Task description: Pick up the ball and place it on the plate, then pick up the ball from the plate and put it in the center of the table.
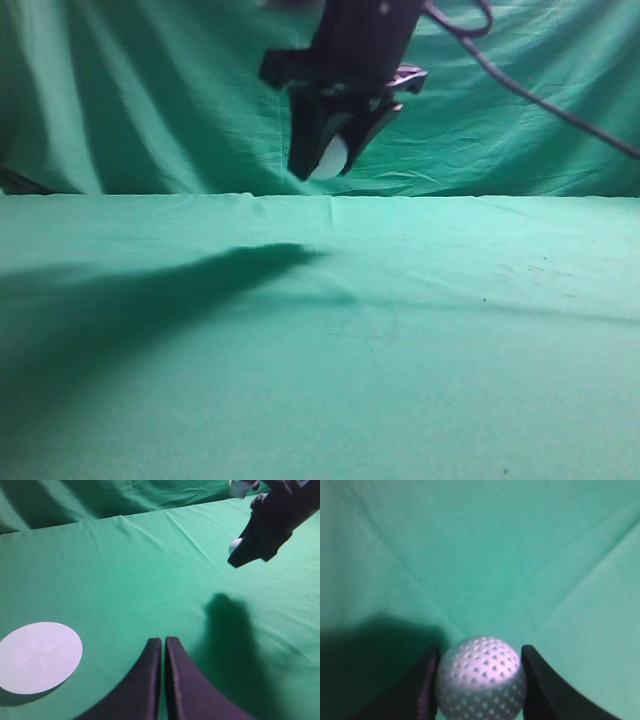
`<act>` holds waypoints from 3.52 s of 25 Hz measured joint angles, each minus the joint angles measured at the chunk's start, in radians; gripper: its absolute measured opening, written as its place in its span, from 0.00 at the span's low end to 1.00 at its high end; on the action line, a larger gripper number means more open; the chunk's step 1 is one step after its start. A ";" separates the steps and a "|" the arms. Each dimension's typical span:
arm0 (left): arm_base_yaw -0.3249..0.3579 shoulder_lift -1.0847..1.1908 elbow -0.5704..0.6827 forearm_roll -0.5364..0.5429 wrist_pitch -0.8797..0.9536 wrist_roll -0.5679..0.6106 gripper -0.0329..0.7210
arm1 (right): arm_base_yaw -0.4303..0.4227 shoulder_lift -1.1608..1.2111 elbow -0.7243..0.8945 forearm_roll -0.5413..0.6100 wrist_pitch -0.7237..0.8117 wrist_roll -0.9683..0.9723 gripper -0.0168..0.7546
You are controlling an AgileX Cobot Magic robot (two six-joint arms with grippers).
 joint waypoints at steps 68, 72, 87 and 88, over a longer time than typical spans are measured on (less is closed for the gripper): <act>0.000 -0.001 0.242 -0.187 -0.246 0.242 0.04 | 0.017 -1.459 0.991 -0.276 -0.040 0.549 0.02; 0.000 -0.001 0.248 -0.192 -0.248 0.253 0.04 | 0.017 -1.516 1.134 -0.270 -0.177 0.549 0.02; 0.000 -0.001 0.248 -0.290 -0.248 0.253 0.04 | 0.017 -1.522 1.214 -0.268 -0.281 0.551 0.02; 0.000 -0.001 0.248 -0.290 -0.248 0.253 0.04 | 0.017 -1.522 1.214 -0.268 -0.273 0.551 0.02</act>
